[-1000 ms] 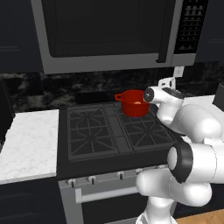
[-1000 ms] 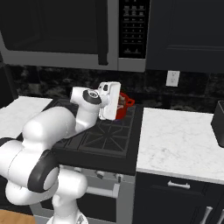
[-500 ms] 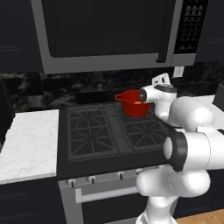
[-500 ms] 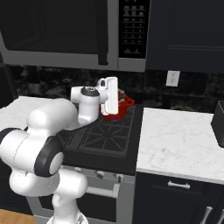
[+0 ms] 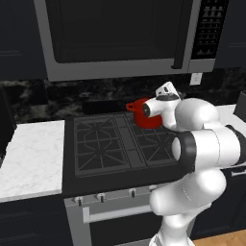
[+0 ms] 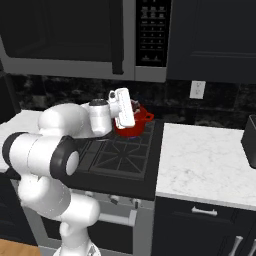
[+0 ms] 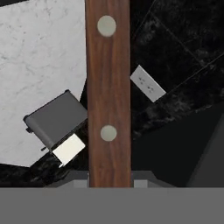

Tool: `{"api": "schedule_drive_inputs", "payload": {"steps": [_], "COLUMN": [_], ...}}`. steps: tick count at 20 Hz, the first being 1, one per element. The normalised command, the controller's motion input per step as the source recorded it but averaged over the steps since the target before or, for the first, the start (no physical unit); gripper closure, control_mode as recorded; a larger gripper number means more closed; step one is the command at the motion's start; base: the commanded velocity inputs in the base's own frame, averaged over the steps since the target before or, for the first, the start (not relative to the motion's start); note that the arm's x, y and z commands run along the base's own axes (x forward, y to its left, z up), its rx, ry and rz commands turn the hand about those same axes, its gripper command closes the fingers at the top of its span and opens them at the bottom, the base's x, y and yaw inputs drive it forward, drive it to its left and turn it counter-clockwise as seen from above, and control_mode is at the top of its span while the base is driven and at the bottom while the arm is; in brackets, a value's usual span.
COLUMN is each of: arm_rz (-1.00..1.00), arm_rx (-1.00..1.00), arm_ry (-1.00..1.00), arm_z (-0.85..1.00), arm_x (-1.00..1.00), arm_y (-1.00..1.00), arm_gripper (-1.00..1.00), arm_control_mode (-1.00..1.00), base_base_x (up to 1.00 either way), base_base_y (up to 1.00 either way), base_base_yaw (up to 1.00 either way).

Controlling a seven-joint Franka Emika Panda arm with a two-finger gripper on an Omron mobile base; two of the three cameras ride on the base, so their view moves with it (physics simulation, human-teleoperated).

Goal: Put the garlic and potato in the pot. Retrieve the spatula and lightly stir the vegetables in the pot.

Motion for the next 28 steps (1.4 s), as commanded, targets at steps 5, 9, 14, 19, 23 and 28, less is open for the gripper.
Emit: {"api": "schedule_drive_inputs", "payload": {"steps": [5,9,14,19,23,28], "arm_rz": [0.01,0.00,0.00,0.00,0.00,0.00], "arm_rx": [-0.26,-0.19,-0.11,-0.09,-0.07,-0.06], "arm_ry": [0.26,0.05,-0.06,-0.08,0.00,0.06], "arm_z": [0.00,0.00,0.05,0.09,0.12,0.02], "arm_x": [0.42,0.41,0.15,0.03,0.09,0.34], "arm_y": [0.23,0.30,0.16,0.03,0.00,0.03], "arm_gripper": [1.00,1.00,1.00,1.00,1.00,1.00], "arm_control_mode": [-1.00,-1.00,-1.00,-1.00,-1.00,-1.00], "base_base_x": [0.00,0.00,0.00,0.00,0.00,0.00], "base_base_y": [0.00,0.00,0.00,0.00,0.00,0.00], "base_base_yaw": [0.00,0.00,0.00,0.00,0.00,0.00]}}
